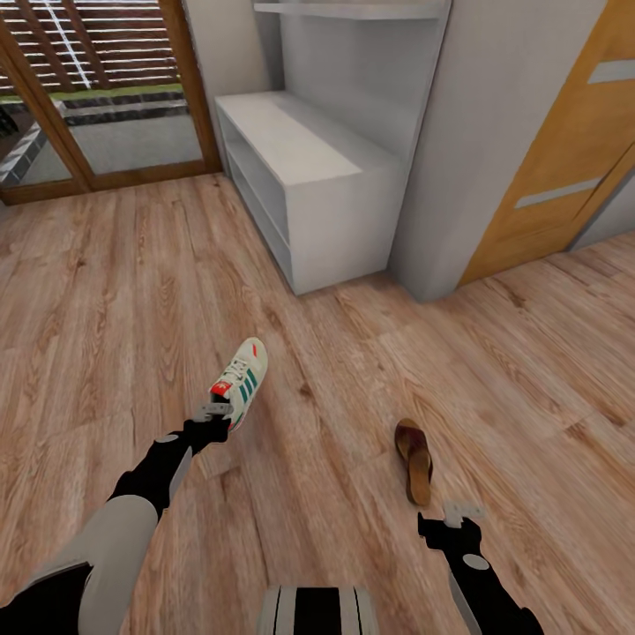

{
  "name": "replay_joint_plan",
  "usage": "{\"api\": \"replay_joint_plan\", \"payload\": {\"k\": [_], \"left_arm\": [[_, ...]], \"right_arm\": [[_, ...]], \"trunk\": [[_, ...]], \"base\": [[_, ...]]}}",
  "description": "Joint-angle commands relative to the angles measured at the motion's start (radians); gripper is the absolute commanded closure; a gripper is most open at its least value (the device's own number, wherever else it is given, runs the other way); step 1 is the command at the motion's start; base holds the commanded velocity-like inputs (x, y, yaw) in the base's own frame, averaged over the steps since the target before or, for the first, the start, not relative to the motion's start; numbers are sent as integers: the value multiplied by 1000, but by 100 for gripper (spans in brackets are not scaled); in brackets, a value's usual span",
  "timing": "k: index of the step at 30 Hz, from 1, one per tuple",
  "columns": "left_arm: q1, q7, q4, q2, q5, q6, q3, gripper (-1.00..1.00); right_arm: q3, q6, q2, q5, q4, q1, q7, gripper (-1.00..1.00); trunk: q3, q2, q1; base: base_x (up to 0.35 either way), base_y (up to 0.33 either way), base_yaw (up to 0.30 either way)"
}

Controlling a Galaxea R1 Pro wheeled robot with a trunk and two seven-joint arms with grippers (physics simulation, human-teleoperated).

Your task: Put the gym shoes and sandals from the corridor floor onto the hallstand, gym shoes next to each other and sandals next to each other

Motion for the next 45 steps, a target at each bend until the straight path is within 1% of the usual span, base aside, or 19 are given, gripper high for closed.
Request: {"api": "replay_joint_plan", "payload": {"k": [1,6,15,20,30,36,45], "left_arm": [[0,-9,-2,-1,-9,4,8,100],[0,-9,-2,-1,-9,3,7,100],[0,-9,-2,-1,-9,5,7,100],[0,-9,-2,-1,-9,3,7,100],[0,-10,-3,-1,-9,4,5,100],[-4,-12,-6,-1,-9,10,-8,100],[-5,-12,-48,-2,-8,19,-17,100]], "right_arm": [[-4,3,1,10,-1,0,0,-100],[-4,3,1,10,-1,0,0,-100],[-4,3,1,10,-1,0,0,-100],[-4,3,1,10,-2,0,0,-100],[-4,3,1,10,-3,0,1,-100],[-5,3,1,10,-4,0,0,-100],[-7,3,1,10,-4,0,-1,-100]], "trunk": [[-1,0,0],[-1,0,0],[-1,0,0],[-1,0,0],[-1,0,0],[-1,0,0],[-40,-2,4]], "base": [[274,54,0],[180,37,0],[41,10,0],[146,121,0],[26,22,0],[2,1,0],[0,0,0]]}}
